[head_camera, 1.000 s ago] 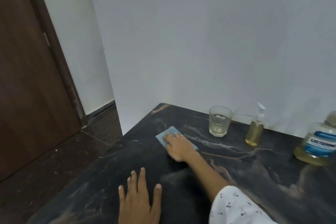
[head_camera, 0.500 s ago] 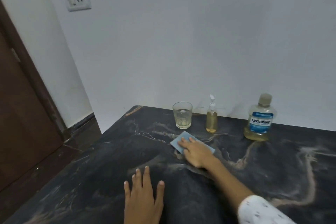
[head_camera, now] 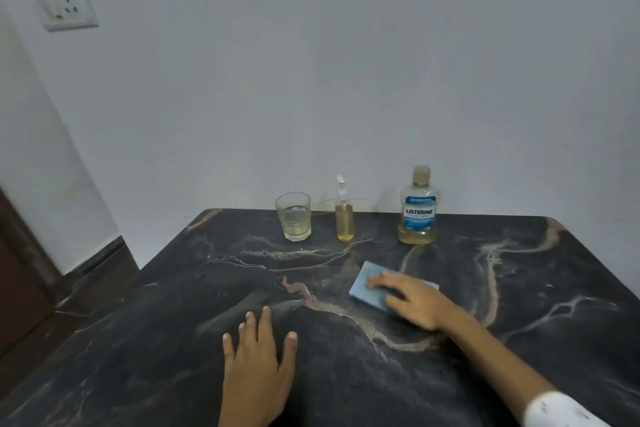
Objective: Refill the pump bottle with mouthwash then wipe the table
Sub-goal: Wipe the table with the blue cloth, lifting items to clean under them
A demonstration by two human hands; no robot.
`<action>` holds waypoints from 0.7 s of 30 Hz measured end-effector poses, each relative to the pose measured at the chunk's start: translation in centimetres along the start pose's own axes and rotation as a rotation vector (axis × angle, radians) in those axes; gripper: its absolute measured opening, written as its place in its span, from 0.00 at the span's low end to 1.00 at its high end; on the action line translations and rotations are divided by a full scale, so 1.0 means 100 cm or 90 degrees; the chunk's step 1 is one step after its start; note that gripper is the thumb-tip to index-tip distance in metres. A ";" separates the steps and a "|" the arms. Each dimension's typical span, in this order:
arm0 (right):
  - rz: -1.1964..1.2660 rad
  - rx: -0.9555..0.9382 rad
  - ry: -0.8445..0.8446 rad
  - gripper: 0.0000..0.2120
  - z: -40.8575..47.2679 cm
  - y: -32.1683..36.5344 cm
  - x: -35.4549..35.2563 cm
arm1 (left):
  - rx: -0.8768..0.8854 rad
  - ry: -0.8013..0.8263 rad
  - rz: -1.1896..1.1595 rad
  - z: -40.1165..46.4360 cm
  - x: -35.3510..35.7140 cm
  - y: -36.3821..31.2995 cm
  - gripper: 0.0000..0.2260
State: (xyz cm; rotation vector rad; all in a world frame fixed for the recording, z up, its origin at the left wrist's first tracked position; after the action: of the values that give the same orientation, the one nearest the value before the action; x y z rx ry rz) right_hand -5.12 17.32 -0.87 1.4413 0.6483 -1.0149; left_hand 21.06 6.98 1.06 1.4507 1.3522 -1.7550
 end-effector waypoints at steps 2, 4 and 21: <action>-0.042 0.072 -0.043 0.20 0.017 0.000 -0.003 | 0.021 0.006 -0.012 -0.006 0.005 -0.007 0.28; -0.064 0.072 -0.064 0.21 0.024 0.020 0.010 | 0.045 0.017 -0.030 -0.012 0.010 -0.014 0.28; -0.178 0.238 -0.081 0.23 -0.077 -0.020 -0.016 | 0.214 0.099 -0.064 -0.032 0.045 -0.076 0.29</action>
State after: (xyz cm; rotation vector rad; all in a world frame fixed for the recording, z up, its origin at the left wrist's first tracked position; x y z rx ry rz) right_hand -5.95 25.41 -1.03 1.6183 0.5984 -1.4967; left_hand 14.71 13.79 -0.05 1.7563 1.2680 -2.0462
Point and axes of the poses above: each hand's wrist, its own z-axis towards the middle knuckle, its own x-axis out of the palm, y = z × x, the point moved 3 cm from there along z, towards the middle knuckle, and after that the axes turned 6 degrees about -x, right-handed, at the moved point
